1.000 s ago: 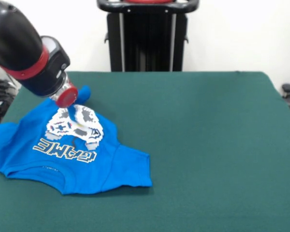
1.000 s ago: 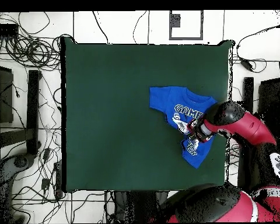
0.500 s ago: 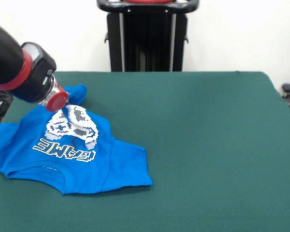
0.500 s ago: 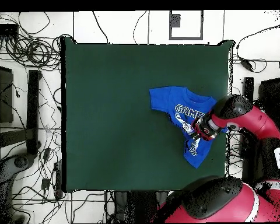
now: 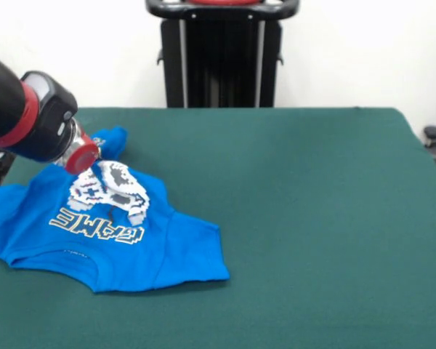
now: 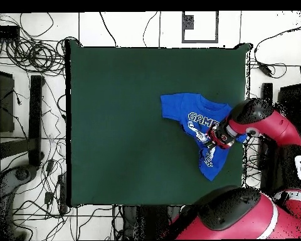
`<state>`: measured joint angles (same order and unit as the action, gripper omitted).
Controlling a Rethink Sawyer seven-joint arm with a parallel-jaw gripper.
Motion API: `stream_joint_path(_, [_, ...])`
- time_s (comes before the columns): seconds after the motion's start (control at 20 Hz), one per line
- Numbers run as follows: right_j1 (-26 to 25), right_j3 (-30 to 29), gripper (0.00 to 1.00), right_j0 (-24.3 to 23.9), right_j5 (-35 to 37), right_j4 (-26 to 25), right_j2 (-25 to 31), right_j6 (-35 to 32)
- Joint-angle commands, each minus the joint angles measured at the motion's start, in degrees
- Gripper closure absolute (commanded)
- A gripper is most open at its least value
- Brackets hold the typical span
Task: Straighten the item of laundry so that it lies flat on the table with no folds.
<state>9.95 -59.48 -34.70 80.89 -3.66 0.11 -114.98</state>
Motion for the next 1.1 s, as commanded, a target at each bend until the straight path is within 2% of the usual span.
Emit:
stream_joint_path(0.05, [-1.4, 3.1, 1.00, 0.9, 4.5, -3.1, 7.0, 11.6])
stream_joint_path(0.25, [-1.3, 3.5, 1.00, 0.7, 5.3, -3.4, 7.3, 11.7])
stream_joint_path(0.55, [-3.1, 9.0, 1.00, 0.5, 10.6, -4.6, 7.4, 13.5])
stream_joint_path(0.75, [-2.7, 9.1, 1.00, 0.3, 11.0, -5.0, 7.2, 12.9])
stream_joint_path(0.95, [2.8, 3.7, 1.00, 0.9, 6.1, -5.7, 5.2, 9.6])
stream_joint_path(1.05, [4.3, 4.2, 1.00, 1.2, 6.1, -6.4, 4.6, 9.2])
stream_joint_path(1.1, [7.1, 1.6, 1.00, 1.1, 5.7, -6.5, 3.9, 9.5])
